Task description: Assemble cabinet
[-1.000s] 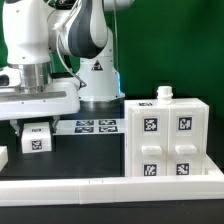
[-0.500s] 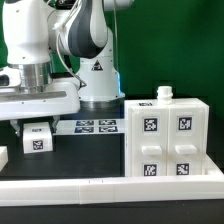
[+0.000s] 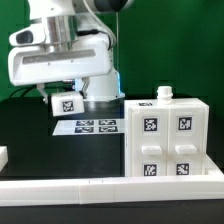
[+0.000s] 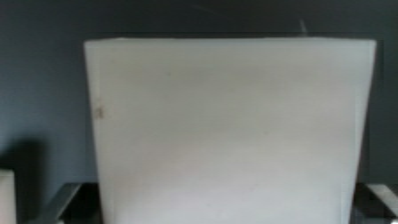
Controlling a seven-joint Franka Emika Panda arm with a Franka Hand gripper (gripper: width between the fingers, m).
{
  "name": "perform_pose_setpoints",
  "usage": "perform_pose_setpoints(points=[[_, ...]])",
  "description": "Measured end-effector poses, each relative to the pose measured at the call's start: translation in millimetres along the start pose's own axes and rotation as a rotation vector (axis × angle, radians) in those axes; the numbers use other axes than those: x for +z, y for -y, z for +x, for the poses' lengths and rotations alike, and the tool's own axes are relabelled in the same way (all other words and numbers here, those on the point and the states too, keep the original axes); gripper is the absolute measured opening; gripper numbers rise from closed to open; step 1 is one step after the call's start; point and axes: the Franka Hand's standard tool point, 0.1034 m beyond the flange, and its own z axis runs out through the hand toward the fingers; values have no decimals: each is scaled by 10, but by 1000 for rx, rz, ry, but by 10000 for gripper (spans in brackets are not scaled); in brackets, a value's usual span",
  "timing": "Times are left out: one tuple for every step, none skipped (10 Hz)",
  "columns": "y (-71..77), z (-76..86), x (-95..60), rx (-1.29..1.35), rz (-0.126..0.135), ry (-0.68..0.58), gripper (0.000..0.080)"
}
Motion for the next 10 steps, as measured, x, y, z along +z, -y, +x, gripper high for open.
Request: perform_pose_setpoints(points=[[180, 128, -162, 28, -1, 3, 561], [342, 263, -309, 81, -5, 16, 561], [514, 448, -457, 125, -13, 20, 561], [676, 640, -558, 168, -32, 23, 561], [799, 784, -583, 191, -37, 26, 561], [846, 810, -549, 195, -40, 30, 561], [816, 790, -545, 196, -39, 31, 561], [813, 789, -544, 197, -39, 32, 561], [817, 787, -538, 196, -39, 33, 561], [835, 798, -549, 195, -37, 36, 561]])
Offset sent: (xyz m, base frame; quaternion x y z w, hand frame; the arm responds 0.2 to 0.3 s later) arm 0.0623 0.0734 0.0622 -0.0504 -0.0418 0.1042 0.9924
